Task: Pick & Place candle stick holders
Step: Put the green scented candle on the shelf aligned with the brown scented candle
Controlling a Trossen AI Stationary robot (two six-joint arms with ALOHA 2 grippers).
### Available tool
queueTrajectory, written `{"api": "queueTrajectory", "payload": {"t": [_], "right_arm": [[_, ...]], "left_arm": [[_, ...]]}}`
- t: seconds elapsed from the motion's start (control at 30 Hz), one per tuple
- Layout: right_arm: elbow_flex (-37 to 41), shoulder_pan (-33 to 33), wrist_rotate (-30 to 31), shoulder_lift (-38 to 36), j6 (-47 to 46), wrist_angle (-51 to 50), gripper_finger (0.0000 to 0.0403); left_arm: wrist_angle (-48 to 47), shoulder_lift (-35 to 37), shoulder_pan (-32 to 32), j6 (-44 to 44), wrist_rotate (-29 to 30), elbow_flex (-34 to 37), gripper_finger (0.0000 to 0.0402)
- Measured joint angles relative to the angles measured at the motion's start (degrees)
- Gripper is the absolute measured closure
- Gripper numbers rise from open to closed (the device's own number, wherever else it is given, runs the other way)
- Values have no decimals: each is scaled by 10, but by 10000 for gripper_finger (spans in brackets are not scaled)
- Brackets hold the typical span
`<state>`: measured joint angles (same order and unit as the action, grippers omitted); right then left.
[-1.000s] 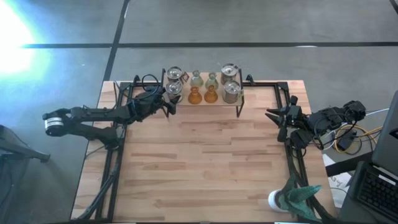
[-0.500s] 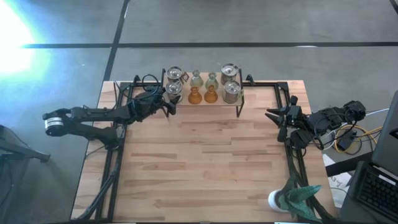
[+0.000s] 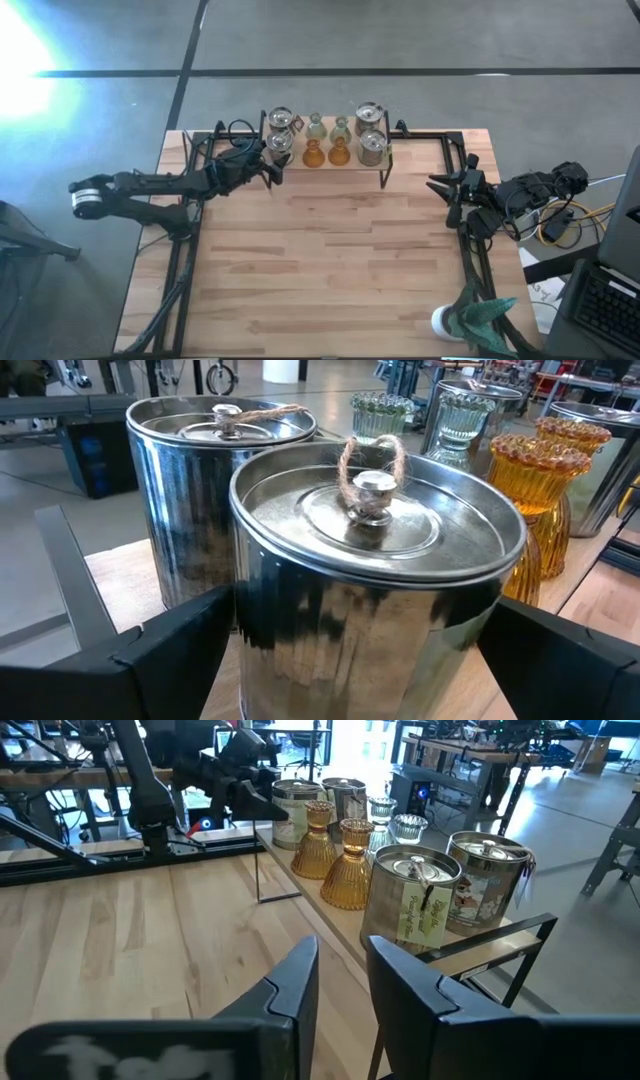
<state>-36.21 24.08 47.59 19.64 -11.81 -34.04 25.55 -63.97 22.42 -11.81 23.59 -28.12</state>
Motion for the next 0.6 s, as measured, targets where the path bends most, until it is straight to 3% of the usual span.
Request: {"api": "queueTrajectory", "payload": {"t": [0.6], "right_arm": [[0,0,0,0,0,0,339]], "left_arm": [[-18,14,-2,4,-17,0,1]]}}
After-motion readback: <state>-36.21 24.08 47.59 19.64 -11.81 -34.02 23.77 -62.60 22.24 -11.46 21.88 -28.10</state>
